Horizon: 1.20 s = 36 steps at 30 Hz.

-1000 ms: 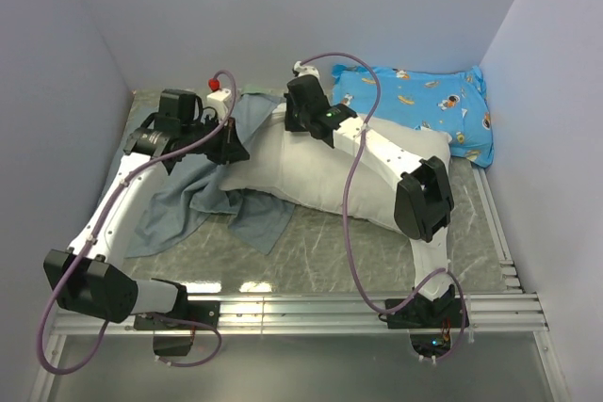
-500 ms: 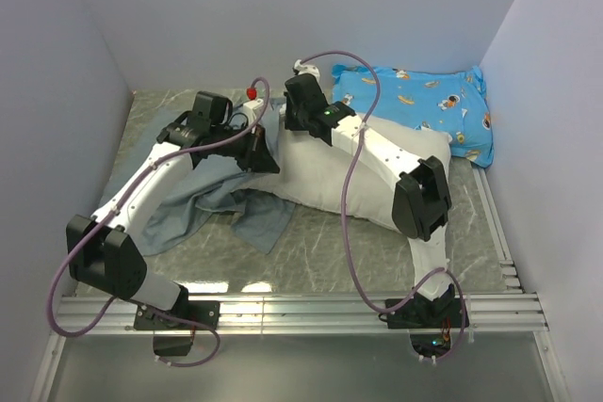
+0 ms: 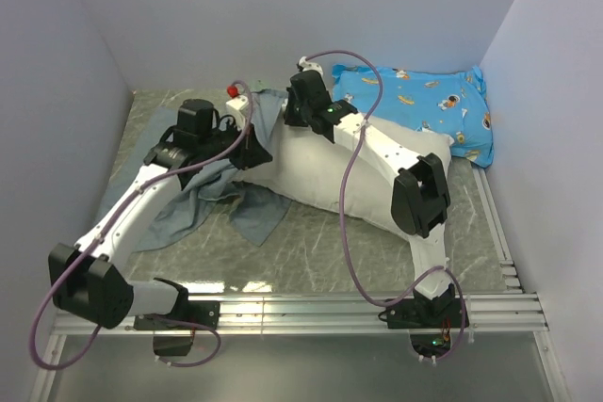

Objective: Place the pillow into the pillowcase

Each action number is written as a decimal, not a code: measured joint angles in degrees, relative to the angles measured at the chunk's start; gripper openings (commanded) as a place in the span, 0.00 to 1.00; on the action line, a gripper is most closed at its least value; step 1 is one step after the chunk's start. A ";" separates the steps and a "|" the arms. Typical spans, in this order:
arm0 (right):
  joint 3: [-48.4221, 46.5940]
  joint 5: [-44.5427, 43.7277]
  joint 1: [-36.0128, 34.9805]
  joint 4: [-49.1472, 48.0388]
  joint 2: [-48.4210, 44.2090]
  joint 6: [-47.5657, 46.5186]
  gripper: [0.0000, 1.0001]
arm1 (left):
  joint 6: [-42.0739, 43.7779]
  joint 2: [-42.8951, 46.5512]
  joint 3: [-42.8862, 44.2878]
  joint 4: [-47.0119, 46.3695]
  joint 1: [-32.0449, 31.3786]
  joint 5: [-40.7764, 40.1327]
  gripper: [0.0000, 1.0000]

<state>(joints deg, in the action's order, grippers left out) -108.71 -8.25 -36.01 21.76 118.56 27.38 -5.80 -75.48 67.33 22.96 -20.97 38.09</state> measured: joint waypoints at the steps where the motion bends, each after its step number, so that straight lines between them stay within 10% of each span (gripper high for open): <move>1: 0.09 0.63 0.24 -0.59 0.09 0.04 0.00 | -0.90 1.27 -0.46 -1.25 0.52 -0.09 0.20; 9: 0.11 2.14 0.87 -3.56 1.60 0.92 0.00 | 0.15 3.69 0.96 2.05 1.57 -6.58 0.68; 24: 1.27 4.46 1.84 -6.78 1.81 2.03 0.00 | 20.35 17.33 -11.54 10.71 7.34 -26.45 0.75; 30: 1.29 5.33 1.90 -6.75 1.81 2.38 0.00 | 24.39 12.52 -15.10 4.24 3.50 -29.97 0.58; 34: 1.42 6.05 2.01 -6.99 1.81 2.51 0.00 | 26.12 10.45 -15.17 1.09 1.66 -30.25 0.02; 36: 1.44 6.40 2.10 -7.02 1.81 2.71 0.00 | 27.10 10.25 -15.02 0.96 0.92 -29.42 0.00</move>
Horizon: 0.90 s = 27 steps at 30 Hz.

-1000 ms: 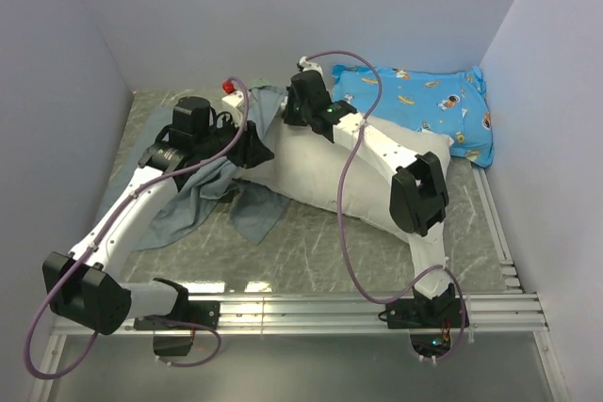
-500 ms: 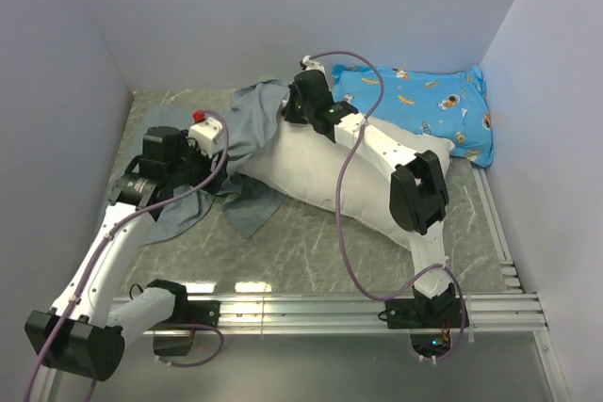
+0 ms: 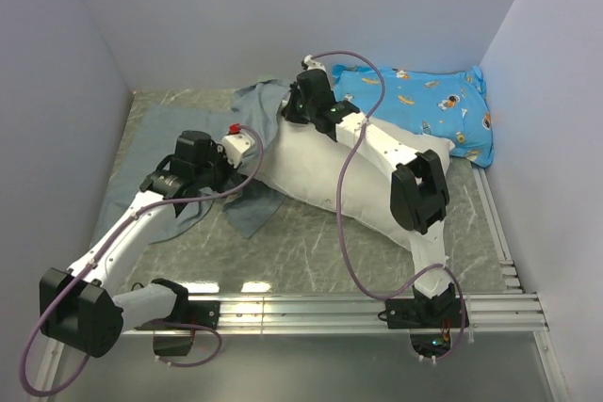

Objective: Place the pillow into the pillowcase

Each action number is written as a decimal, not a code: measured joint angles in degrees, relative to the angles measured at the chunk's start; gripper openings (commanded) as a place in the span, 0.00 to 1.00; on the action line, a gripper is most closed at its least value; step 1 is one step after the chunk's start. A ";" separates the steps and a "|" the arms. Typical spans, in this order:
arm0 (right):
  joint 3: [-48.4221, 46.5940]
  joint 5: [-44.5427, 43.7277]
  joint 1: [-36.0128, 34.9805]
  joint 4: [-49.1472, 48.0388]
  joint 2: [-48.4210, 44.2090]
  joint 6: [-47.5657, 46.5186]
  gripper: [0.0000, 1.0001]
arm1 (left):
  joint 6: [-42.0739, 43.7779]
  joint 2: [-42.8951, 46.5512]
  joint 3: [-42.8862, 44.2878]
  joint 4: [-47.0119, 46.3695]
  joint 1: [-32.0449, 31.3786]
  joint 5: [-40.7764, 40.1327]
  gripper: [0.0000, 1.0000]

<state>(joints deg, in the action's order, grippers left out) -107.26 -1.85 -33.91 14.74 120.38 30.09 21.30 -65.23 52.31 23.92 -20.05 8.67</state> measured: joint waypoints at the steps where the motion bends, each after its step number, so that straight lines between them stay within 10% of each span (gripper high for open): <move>1: 0.00 0.11 0.04 0.02 0.00 0.15 0.00 | 0.44 -0.17 0.39 0.81 -0.35 1.07 0.00; 11: -0.81 1.11 0.42 0.26 0.42 1.57 0.00 | -3.89 -1.11 11.80 10.19 -3.67 24.06 0.01; 13: -1.11 1.95 0.57 0.20 0.76 2.10 0.00 | -6.45 -1.16 11.74 9.81 -3.78 24.30 0.25; 18: -1.01 8.02 1.25 -1.53 1.20 2.84 0.48 | -10.84 -2.71 11.67 9.86 -1.33 21.38 0.60; 27: 5.51 20.48 3.30 2.32 -5.09 -4.63 0.75 | 4.28 0.74 19.02 25.77 4.35 25.68 0.63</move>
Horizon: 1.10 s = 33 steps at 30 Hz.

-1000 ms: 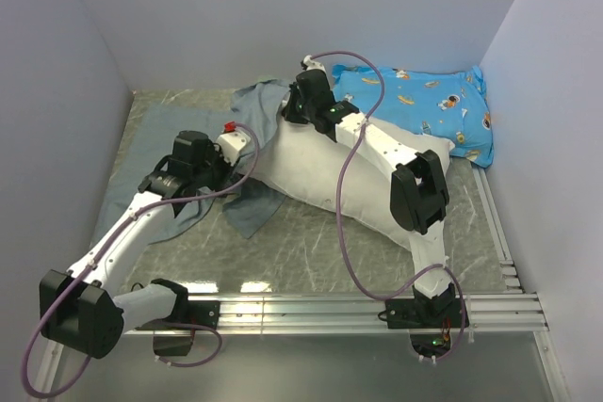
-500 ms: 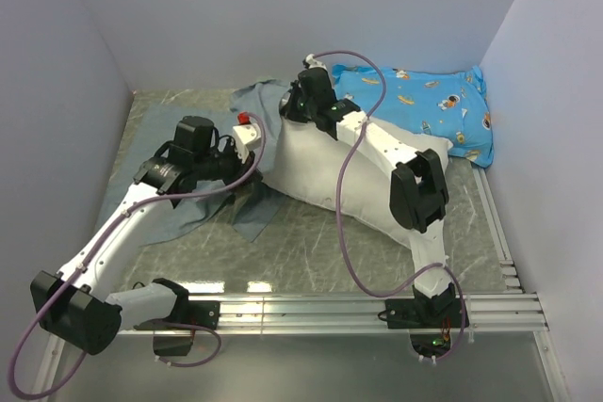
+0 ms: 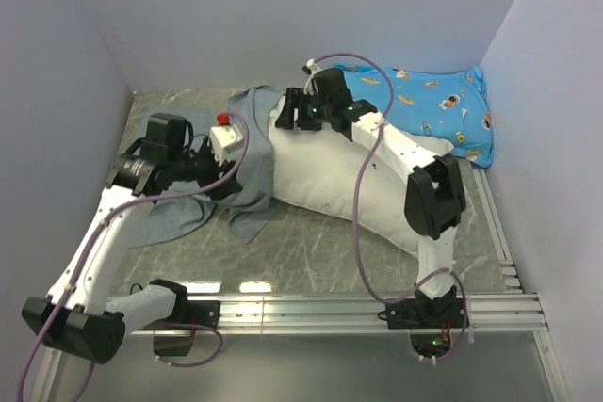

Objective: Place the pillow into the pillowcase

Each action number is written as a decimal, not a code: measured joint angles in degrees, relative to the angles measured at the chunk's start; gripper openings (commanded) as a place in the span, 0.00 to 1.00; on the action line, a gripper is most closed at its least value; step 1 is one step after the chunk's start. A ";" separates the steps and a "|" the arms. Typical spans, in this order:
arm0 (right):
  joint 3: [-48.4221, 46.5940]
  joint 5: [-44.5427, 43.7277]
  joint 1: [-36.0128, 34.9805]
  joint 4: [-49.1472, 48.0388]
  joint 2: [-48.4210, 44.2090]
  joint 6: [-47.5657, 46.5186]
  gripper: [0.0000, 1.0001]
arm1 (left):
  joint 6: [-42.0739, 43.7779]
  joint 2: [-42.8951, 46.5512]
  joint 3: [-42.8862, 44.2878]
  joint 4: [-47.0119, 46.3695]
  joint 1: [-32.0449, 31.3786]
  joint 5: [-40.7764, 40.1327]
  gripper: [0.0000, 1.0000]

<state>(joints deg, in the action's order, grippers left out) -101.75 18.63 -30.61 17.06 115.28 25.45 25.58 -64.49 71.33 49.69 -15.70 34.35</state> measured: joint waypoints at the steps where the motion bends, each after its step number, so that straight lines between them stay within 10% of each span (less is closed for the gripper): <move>1: 0.85 0.55 0.04 1.33 -1.49 -1.07 0.76 | 2.45 1.25 -0.31 2.27 -0.22 0.48 0.63; 11: 0.87 -3.78 0.37 16.96 -12.79 -16.28 0.72 | 8.85 3.08 -11.34 5.31 -4.11 -0.37 0.60; 22: -15.28 -4.70 5.03 22.51 3.43 -17.05 0.84 | -14.51 -13.42 11.30 -14.29 -2.34 -4.63 0.57; 33: -4.24 -0.07 4.50 25.66 -7.13 -21.22 0.85 | 16.72 0.55 -9.22 5.70 -8.35 1.42 0.56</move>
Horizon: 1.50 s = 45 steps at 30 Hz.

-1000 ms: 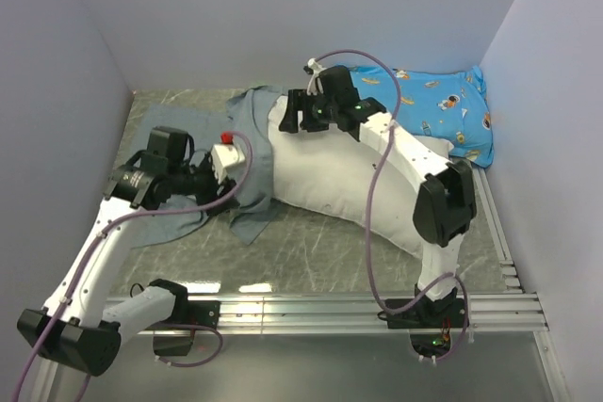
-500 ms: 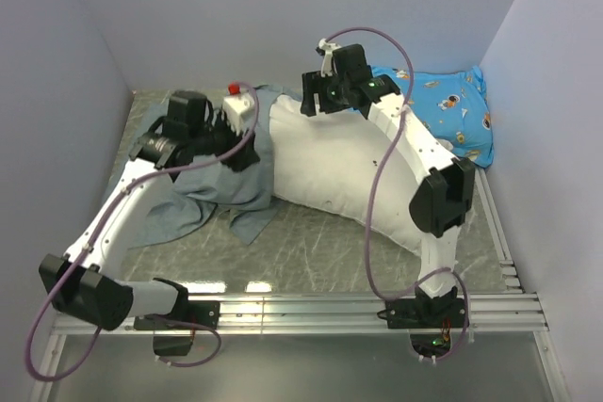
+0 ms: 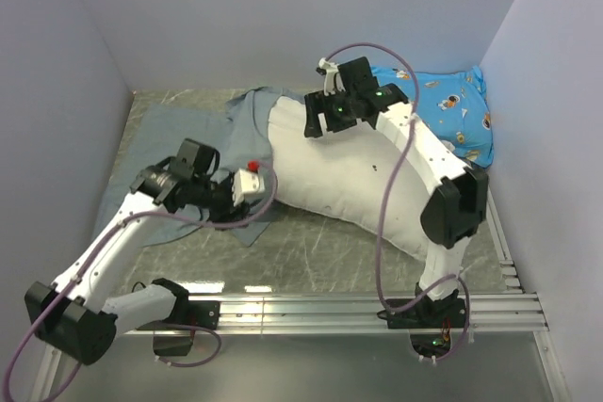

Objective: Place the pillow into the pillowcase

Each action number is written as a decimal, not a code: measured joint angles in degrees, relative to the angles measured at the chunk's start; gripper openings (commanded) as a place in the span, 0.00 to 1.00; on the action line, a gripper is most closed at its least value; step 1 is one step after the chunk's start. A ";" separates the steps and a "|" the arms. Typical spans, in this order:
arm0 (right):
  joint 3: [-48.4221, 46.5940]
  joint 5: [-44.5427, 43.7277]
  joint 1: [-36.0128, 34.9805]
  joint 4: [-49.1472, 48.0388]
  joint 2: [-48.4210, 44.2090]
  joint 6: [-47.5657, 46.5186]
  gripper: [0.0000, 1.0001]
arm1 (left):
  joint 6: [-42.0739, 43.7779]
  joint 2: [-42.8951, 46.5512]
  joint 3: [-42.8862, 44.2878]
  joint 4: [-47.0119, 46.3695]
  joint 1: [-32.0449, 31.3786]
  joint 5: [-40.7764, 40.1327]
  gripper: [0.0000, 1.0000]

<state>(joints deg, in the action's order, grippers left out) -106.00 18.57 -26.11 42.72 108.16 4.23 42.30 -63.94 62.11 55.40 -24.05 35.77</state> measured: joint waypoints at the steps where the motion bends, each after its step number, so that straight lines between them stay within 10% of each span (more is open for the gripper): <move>1: 0.09 0.22 -0.33 1.29 -2.05 -0.87 0.85 | 1.97 1.51 -1.84 1.33 -1.27 -0.50 0.56; 8: 7.06 0.11 -5.60 5.07 -10.86 -5.75 0.86 | 8.13 1.25 -11.63 -0.17 -11.52 -6.88 0.57; 19: 12.66 -5.40 -9.66 5.40 -0.35 -7.96 0.84 | 15.08 -11.80 -16.15 -12.26 -13.92 -17.49 0.61; 22: 12.63 -6.58 -10.14 5.11 -0.20 -9.01 0.64 | 15.69 -14.99 -17.22 -15.98 -14.01 -19.91 0.60; 24: 12.57 -6.91 -9.99 5.03 0.26 -9.84 0.34 | 15.76 -17.09 -18.21 -18.60 -14.03 -21.49 0.58; 27: 11.82 -5.25 -9.42 5.29 1.55 -10.23 0.00 | 16.37 -18.82 -19.02 -21.90 -14.08 -23.67 0.36; 31: 10.32 -0.90 -9.03 6.60 2.05 -9.88 0.00 | 17.05 -19.96 -18.86 -25.07 -14.25 -25.05 0.10; 45: -2.73 19.89 -6.82 7.19 2.34 1.03 0.00 | 4.15 -21.79 -3.52 -30.84 -32.76 -18.10 0.00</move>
<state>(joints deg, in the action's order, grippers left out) -108.73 38.46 -32.93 49.91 110.50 5.26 46.46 -85.73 58.59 24.56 -56.82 17.67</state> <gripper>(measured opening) 0.019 0.028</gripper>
